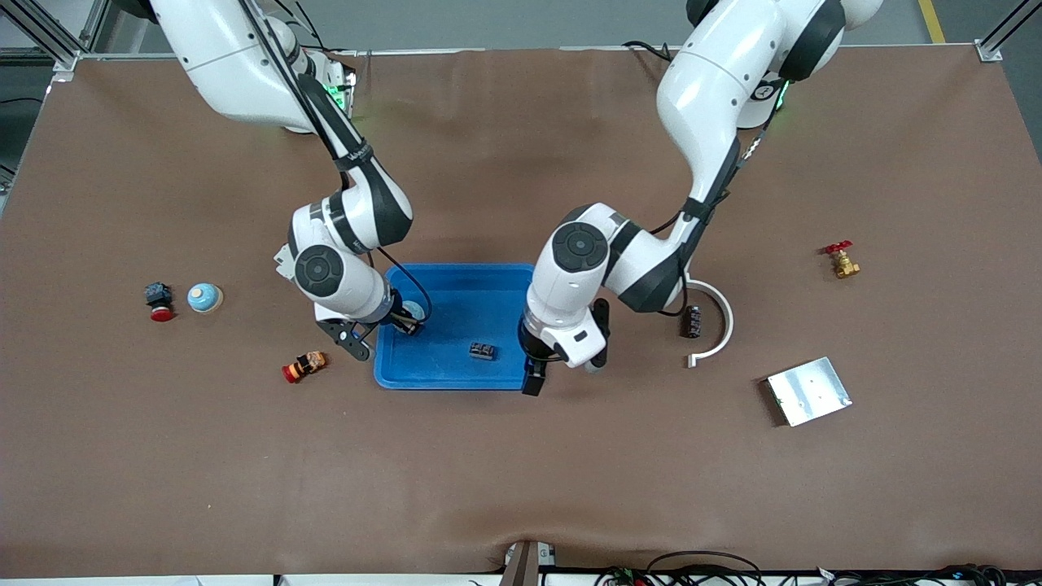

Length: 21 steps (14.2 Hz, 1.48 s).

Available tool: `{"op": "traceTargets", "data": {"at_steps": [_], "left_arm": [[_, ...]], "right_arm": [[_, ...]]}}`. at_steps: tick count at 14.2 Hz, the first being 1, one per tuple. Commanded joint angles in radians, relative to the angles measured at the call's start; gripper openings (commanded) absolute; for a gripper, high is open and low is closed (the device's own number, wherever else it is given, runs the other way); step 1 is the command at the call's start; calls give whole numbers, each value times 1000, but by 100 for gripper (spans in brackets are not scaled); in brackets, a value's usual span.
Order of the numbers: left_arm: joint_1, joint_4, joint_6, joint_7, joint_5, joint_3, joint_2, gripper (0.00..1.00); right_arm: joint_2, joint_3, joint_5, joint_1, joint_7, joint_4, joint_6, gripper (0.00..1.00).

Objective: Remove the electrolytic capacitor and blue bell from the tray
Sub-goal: 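Grasp the second bell with the right gripper while the left gripper reaches the tray, then place the bell beside the first bell while the left gripper grasps the capacitor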

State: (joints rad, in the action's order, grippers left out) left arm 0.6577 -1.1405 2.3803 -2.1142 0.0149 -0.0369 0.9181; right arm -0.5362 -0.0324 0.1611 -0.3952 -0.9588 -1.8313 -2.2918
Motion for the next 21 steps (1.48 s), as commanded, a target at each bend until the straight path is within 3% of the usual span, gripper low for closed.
{"op": "traceTargets", "data": {"at_steps": [1,7,9,12,19,20,21], "left_arm": [[39,183,3,-53,-9,15,137,100],[105,183,2,-56,-9,34,174,100],[118,183,3,-55,-9,38,188,100],[126,183,5,-55,-9,42,199,100],[164,183,37,-58,-9,72,238,100],[174,183,49,-59,-9,75,245,100],[175,183,53,-59,-9,75,246,100]], "right_arm": [[25,-17,5,59,166,56,89,1],[59,103,0,228,818,53,207,0],[51,153,-43,252,955,50,201,0],[29,175,-66,280,1048,49,152,0],[-53,177,-58,299,1020,47,75,1],[-57,178,-57,299,1020,47,74,13],[-61,178,-55,300,1020,47,74,36]]}}
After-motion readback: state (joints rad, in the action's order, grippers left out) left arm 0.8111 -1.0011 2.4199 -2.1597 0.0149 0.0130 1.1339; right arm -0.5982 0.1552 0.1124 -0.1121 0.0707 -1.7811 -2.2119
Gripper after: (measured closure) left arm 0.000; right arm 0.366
